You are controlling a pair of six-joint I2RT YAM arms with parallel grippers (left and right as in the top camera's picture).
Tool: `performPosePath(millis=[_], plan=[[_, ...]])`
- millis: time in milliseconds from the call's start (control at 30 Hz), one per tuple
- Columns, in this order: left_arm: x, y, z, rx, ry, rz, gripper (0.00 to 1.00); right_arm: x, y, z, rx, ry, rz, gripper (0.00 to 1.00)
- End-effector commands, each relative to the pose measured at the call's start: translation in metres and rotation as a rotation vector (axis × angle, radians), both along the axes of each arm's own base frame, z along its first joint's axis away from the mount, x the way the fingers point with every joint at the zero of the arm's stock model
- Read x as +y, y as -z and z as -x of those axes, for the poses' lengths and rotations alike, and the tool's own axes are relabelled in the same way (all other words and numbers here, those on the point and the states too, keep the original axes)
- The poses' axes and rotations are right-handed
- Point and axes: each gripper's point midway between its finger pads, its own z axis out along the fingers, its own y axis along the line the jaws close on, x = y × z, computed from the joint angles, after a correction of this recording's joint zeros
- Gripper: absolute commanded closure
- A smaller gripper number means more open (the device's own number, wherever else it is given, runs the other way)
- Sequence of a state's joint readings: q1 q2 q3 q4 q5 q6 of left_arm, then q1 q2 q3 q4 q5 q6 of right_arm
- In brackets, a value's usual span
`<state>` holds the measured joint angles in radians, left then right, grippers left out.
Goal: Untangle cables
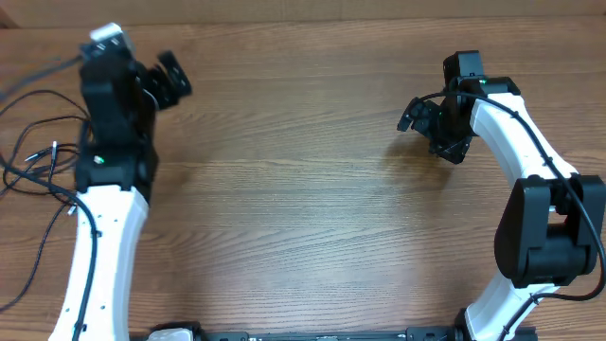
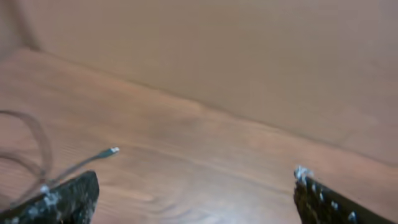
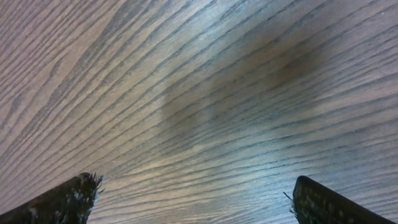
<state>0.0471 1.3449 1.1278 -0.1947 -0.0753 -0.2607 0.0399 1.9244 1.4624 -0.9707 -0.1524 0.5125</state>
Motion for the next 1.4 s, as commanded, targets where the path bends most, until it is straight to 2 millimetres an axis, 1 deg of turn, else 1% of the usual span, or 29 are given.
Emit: performPosePath(millis=[0,200,300,400,433,467,567,833,967,1000,1067,1133,1367], plan=[[-0.024,0.026,0.014,-0.015,0.145,0.009,0.01,-0.001,-0.002,-0.003,-0.01,0.0,0.006,0.0],[-0.029,0.087,0.043,-0.017,0.143,0.061,0.01,-0.001,-0.002,-0.003,-0.01,0.0,0.006,0.0],[-0.03,0.115,0.062,-0.042,0.127,0.098,0.01,-0.001,-0.002,-0.003,-0.01,0.0,0.006,0.0],[-0.031,0.136,0.083,-0.066,0.119,0.111,0.0,-0.001,-0.002,-0.003,-0.01,0.0,0.006,0.0],[-0.031,0.14,0.087,-0.067,0.119,0.111,0.01,-0.001,-0.002,-0.003,-0.01,-0.001,0.006,0.0],[-0.031,0.149,0.096,-0.064,0.118,0.115,0.0,-0.001,-0.002,-0.003,-0.01,0.0,0.006,0.0],[-0.03,0.166,0.112,-0.046,0.102,0.131,0.0,-0.001,-0.002,-0.003,-0.01,0.0,0.006,0.0],[-0.032,0.201,0.145,0.0,0.099,0.135,0.01,-0.001,-0.002,-0.003,-0.01,0.0,0.006,0.0],[-0.033,0.214,0.158,0.017,0.09,0.154,0.0,-0.001,-0.002,-0.003,-0.01,0.0,0.006,0.0],[-0.032,0.22,0.163,0.044,0.082,0.158,0.0,-0.001,-0.002,-0.003,-0.01,0.0,0.006,0.0],[-0.031,0.223,0.167,0.064,0.076,0.157,0.01,-0.001,-0.002,-0.003,-0.01,0.0,0.006,0.0],[-0.029,0.223,0.171,0.066,0.063,0.151,0.0,-0.001,-0.002,-0.003,-0.01,-0.001,0.006,0.0],[-0.017,0.225,0.193,0.104,-0.009,0.117,0.0,-0.001,-0.002,-0.003,-0.01,0.0,0.006,0.0]])
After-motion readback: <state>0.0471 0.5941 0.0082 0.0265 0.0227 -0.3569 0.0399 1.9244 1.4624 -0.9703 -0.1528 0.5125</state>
